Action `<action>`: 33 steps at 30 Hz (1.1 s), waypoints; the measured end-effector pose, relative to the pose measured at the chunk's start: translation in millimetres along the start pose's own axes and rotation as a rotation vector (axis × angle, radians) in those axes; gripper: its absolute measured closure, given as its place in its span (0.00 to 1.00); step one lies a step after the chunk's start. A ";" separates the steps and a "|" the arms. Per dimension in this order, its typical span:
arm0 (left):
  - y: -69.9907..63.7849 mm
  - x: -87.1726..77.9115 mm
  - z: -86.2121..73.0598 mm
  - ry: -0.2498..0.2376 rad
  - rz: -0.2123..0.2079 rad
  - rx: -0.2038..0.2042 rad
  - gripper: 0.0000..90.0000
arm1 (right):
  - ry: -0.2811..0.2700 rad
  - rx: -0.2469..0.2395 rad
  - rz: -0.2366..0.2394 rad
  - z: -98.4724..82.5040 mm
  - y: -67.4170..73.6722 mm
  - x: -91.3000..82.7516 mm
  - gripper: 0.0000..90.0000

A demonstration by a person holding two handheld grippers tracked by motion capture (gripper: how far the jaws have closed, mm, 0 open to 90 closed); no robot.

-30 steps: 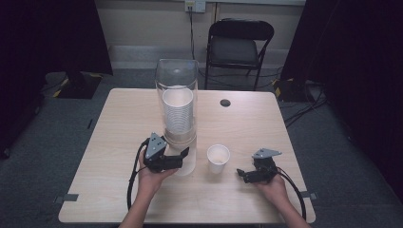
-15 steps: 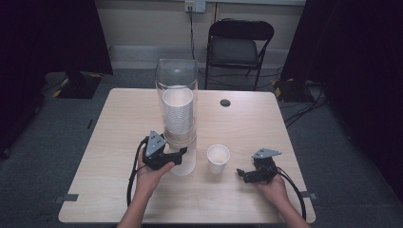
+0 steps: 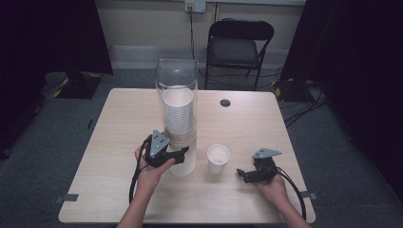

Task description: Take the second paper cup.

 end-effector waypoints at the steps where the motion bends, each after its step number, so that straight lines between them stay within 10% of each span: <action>1: 0.1 0.9 -0.2 -0.011 -0.024 -0.009 0.20 | 0.000 0.000 0.000 0.0 0.0 0.0 0.09; 8: 0.9 5.7 0.2 -0.019 -0.055 -0.072 0.27 | 0.000 0.001 0.000 0.0 0.0 0.0 0.09; 16: 0.5 7.2 -0.4 -0.003 -0.069 -0.050 0.17 | 0.000 0.001 0.000 0.0 0.0 0.0 0.09; 20: -0.5 7.5 1.0 -0.021 -0.075 -0.039 0.35 | 0.000 0.001 0.000 0.1 0.0 0.1 0.09; 33: -2.4 7.8 -4.4 -0.030 -0.079 -0.023 0.39 | 0.001 0.001 0.001 0.0 0.0 0.1 0.09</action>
Point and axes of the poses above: each handheld gripper's, and its own axes: x roughly forward along the jaws, z roughly out of its top, y roughly to its left, the point moved 3 cm from there along x, roughly forward along the jaws, and after that the axes turned 3 degrees about -z, right-handed, at the moved point
